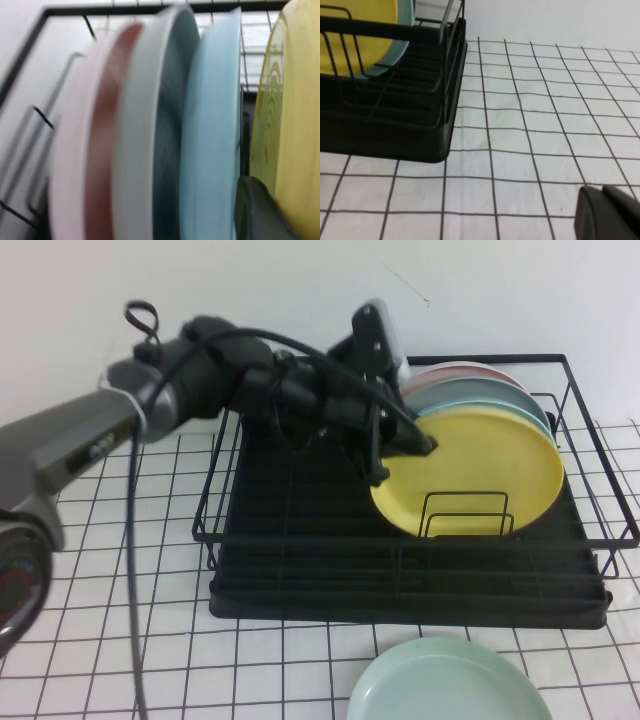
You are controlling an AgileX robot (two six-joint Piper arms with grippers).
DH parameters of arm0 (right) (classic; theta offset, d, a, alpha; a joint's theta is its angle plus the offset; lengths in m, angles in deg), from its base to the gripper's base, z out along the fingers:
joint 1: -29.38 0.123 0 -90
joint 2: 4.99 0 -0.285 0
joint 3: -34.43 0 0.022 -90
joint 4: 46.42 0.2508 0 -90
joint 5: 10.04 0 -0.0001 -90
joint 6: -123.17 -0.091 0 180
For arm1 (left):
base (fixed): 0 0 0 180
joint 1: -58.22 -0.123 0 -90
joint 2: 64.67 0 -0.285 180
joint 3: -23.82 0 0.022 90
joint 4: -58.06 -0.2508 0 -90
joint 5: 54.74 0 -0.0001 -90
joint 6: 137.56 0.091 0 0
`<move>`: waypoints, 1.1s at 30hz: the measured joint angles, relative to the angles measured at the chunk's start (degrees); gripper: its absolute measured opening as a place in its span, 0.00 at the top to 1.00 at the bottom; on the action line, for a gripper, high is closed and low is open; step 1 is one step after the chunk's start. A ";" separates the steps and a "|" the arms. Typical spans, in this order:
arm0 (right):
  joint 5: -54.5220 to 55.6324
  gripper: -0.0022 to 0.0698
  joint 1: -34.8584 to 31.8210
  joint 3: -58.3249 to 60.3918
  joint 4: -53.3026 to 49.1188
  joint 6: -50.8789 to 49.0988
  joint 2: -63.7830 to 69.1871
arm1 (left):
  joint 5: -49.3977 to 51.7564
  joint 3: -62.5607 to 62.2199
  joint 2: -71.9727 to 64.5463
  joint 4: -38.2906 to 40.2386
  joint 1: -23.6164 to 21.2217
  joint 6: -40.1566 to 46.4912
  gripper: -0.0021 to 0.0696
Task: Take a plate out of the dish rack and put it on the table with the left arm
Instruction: Grasp the plate from the shelf, then place the plate from the table
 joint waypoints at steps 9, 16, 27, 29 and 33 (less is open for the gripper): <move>0.00 0.97 0.00 0.00 0.00 0.00 0.00 | 1.65 -0.10 12.48 -2.58 2.05 -5.41 0.84; 0.00 0.97 0.00 0.00 0.00 0.00 0.00 | 3.33 -0.10 19.96 -10.74 5.04 -16.87 0.84; 0.00 0.97 0.00 0.00 0.00 0.00 0.00 | 12.95 5.11 24.48 -32.83 13.59 -61.42 0.84; 0.00 0.97 0.00 0.00 0.00 0.00 0.00 | 13.35 8.33 24.26 -33.65 14.79 -64.32 0.84; 0.00 0.97 0.00 0.00 0.00 0.00 0.00 | 12.20 14.12 22.41 -33.67 16.42 -67.82 0.84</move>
